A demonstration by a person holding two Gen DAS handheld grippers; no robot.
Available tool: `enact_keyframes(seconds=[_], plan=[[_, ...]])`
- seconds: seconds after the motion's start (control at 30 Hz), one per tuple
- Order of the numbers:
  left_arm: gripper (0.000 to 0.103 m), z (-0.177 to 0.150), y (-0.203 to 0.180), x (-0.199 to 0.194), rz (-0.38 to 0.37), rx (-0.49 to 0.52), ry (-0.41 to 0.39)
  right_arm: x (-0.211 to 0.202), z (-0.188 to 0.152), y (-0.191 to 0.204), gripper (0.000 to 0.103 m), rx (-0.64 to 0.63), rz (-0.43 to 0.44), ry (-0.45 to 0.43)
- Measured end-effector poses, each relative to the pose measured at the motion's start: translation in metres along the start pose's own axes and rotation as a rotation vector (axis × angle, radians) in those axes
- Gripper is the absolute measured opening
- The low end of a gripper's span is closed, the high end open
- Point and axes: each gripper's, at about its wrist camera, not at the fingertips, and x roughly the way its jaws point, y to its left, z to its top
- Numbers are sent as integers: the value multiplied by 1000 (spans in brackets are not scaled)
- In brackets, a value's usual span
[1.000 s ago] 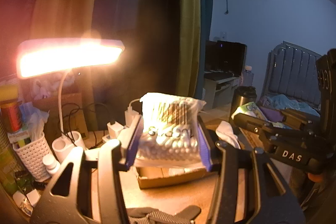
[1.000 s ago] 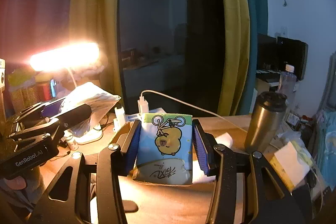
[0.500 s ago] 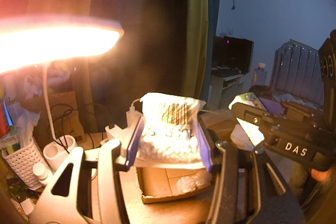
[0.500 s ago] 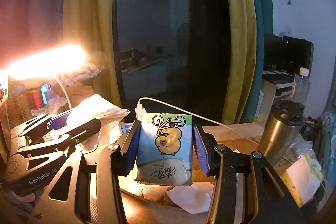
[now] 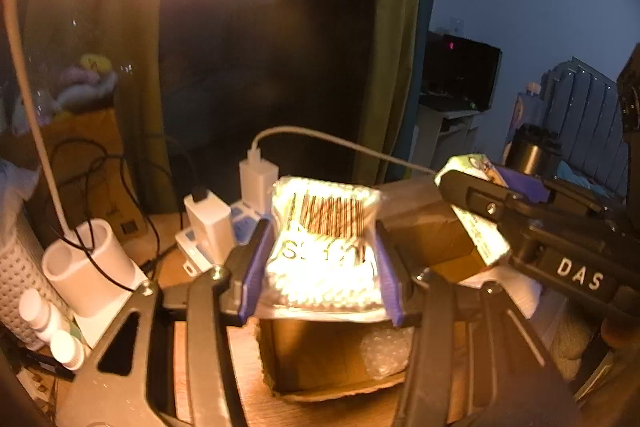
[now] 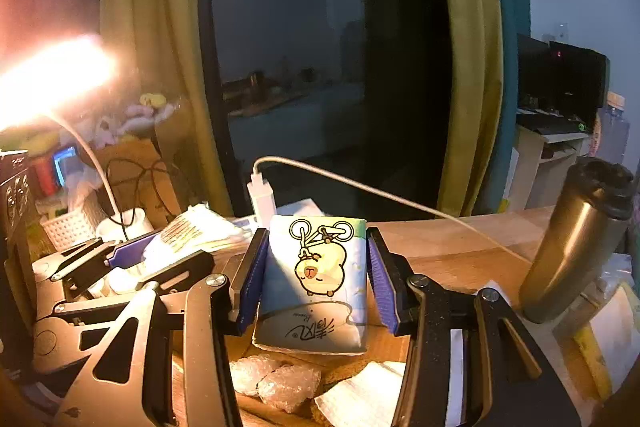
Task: Organize soft objects
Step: 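Lower the tissue packet and cotton-swab bag into the box and open both tools, then move both tools back toward the grey gloves on the desk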
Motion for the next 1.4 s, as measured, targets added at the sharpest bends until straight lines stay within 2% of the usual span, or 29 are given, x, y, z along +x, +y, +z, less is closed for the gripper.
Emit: enact_keyframes(seconds=[0.27,0.37,0.63,0.7,0.77,1.0,1.4], plan=[[56,-11,6,28,-2,-32,120,20,-8,3,50,5,18,41],[70,-9,12,27,-1,-53,128,20,-7,1,50,18,23,38],[70,-13,25,9,31,-69,118,27,-8,9,50,24,54,56],[70,-14,30,3,40,-75,114,34,-10,12,53,19,66,86],[70,-16,35,-3,53,-84,113,39,-12,15,69,21,64,108],[70,-19,43,-25,70,-96,90,11,-2,25,71,-10,37,49],[70,-18,34,-70,48,-84,29,-50,-4,41,71,-42,0,-6]])
